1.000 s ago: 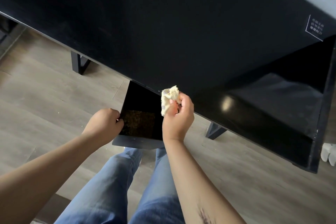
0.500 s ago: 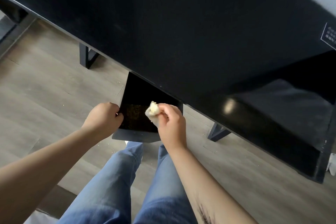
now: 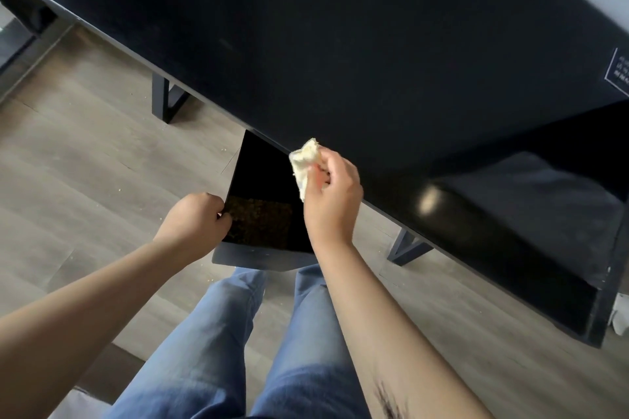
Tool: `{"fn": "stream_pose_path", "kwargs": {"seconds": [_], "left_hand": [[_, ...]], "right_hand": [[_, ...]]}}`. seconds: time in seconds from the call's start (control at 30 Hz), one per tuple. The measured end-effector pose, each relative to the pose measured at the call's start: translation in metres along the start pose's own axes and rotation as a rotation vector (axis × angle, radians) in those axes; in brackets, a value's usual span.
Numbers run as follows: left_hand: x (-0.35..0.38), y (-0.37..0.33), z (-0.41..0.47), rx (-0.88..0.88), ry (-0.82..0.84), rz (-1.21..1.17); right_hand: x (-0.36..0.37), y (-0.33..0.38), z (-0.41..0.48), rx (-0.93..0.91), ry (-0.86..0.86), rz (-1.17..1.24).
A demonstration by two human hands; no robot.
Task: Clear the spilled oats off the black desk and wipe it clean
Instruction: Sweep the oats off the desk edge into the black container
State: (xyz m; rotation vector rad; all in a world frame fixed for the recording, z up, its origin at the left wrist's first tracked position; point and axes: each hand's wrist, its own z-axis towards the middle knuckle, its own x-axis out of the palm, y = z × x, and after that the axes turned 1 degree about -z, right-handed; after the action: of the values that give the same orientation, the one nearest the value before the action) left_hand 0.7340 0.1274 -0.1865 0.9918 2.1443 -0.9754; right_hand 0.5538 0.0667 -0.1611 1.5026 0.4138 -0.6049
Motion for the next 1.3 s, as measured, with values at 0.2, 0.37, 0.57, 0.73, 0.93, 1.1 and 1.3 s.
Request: {"fn": "stream_pose_path", "kwargs": {"seconds": [0.2,0.37,0.57,0.73,0.93,1.1,1.3], "left_hand": [[0.0,0.007,-0.003,-0.024,-0.014,0.008],[-0.003,0.014,-0.002,-0.017,-0.023,0.012],[-0.003,0.012,-0.002,-0.003,-0.038,0.014],[-0.002,0.014,-0.003,0.02,-0.047,-0.005],[0.001,0.019,-0.003,0.0,-0.043,-0.03],[0.002,0.027,-0.006,-0.016,-0.041,-0.025],[0.001,0.028,-0.01,-0.022,-0.043,0.0]], "right_hand": [[0.025,0.004,-0.018,-0.137,0.338,-0.053],[0.007,-0.012,-0.046,0.076,0.127,0.007],[-0.015,-0.005,-0.031,0.068,-0.022,0.029],[-0.002,0.015,0.012,0.018,-0.017,0.052],[0.025,0.026,0.013,-0.036,0.285,-0.063],[0.017,0.017,-0.032,-0.054,0.456,-0.004],[-0.005,-0.003,-0.05,0.18,0.25,0.039]]}}
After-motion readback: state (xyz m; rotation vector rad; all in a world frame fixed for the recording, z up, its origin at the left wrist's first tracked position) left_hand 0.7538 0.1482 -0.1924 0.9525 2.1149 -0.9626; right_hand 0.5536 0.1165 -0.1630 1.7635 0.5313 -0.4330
